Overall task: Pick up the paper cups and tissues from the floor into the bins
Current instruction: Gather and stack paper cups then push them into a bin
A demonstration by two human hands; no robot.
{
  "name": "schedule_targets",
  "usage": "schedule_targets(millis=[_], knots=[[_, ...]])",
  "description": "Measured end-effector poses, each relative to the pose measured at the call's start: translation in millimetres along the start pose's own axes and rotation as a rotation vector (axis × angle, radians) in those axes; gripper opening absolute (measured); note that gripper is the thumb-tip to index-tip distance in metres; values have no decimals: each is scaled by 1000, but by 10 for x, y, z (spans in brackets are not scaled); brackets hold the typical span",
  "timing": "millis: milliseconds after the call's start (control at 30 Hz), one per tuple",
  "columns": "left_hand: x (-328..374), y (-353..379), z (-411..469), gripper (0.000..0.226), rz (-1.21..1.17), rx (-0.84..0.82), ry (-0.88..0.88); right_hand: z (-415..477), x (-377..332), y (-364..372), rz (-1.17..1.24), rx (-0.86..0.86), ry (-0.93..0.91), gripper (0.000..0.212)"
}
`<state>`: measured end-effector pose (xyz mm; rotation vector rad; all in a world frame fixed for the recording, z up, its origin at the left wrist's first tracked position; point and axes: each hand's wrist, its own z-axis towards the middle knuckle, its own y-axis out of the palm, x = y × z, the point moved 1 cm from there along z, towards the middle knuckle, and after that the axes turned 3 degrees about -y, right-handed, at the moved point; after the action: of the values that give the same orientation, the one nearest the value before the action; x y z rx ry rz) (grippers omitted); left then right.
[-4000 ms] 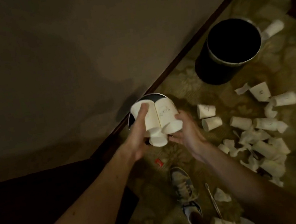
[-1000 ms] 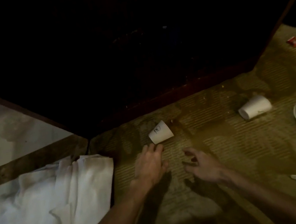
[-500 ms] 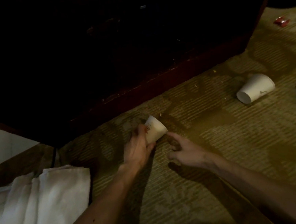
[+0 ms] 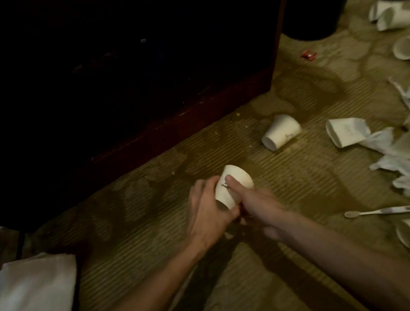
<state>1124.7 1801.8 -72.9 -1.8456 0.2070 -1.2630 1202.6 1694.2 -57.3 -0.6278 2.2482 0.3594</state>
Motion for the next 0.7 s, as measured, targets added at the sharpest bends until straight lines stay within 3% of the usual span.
schedule_targets(millis=[167,267,333,433,500,567,700], knots=[[598,436,8,77,100,-105,269,-110,-107,-651,93,110,39,62],[827,596,82,84,-15,-380,265,-114,-47,-1085,135,205,32,56],[927,685,178,73,-14,-500,269,-103,-10,-1372,133,252,19,58],[1064,816,371,51,22,-383,286,-47,81,-1705,12,296,-26,55],[1176,883,584,49,9,-273,229,-19,131,-1852,1,319,-50,47],[1272,947,866,54,146,-202,221,-10,160,-1952,12,328,-48,45],[1359,1068,1348,64,438,-288,183,-36,197,-2078,46,344,-46,43]])
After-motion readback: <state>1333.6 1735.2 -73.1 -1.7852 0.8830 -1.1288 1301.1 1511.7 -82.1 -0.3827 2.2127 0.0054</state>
